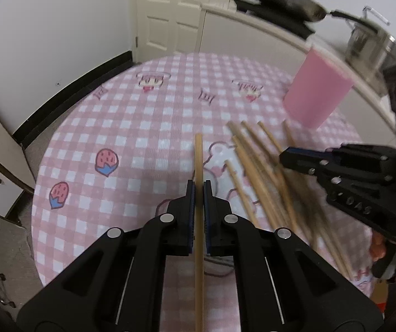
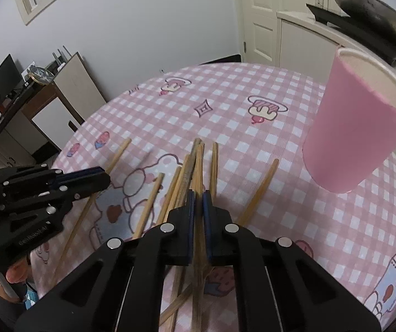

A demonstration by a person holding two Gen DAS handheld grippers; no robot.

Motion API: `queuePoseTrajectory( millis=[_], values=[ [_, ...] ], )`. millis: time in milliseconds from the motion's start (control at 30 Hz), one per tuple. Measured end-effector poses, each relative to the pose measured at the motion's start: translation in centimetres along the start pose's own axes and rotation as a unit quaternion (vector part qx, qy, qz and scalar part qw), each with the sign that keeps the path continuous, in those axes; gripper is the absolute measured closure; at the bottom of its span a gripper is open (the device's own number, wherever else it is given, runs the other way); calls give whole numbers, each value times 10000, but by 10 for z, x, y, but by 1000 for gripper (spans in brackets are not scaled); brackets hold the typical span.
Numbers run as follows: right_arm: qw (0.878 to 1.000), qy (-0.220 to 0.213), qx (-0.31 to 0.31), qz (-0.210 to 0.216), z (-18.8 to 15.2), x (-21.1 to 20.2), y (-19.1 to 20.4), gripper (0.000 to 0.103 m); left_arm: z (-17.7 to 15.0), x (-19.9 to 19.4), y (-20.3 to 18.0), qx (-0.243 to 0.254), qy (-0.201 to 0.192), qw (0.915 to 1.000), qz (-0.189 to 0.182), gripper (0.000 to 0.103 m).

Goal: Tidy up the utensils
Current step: 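Lift the held chopsticks upright with both tools and carry them over the pink cup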

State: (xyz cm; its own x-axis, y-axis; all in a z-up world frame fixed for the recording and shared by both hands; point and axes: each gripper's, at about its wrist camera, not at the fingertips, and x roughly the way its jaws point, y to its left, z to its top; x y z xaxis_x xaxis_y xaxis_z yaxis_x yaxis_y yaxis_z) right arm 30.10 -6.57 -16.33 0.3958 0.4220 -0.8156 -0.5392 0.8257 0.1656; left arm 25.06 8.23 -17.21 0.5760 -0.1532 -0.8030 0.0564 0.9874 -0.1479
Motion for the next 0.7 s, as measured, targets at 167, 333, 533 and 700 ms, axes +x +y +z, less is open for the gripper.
queuePoseTrajectory(
  millis=[167, 333, 533, 700],
  values=[
    [9997, -227, 11, 101, 3, -25, 3, 98, 6, -40, -8, -4, -397, 9989, -249, 97],
    [9975, -639, 57, 280, 6, -68, 5, 98, 16, -90, -23, 25, -957, 9945, -436, 97],
    [9905, -1328, 16, 358, 4, -135, 5, 98, 25, -138, -52, 216, -1575, 9851, -661, 97],
    [9818, -1892, -101, 138, 10, -185, 2, 98, 41, -168, -84, 454, -2037, 9753, -722, 97]
  ],
)
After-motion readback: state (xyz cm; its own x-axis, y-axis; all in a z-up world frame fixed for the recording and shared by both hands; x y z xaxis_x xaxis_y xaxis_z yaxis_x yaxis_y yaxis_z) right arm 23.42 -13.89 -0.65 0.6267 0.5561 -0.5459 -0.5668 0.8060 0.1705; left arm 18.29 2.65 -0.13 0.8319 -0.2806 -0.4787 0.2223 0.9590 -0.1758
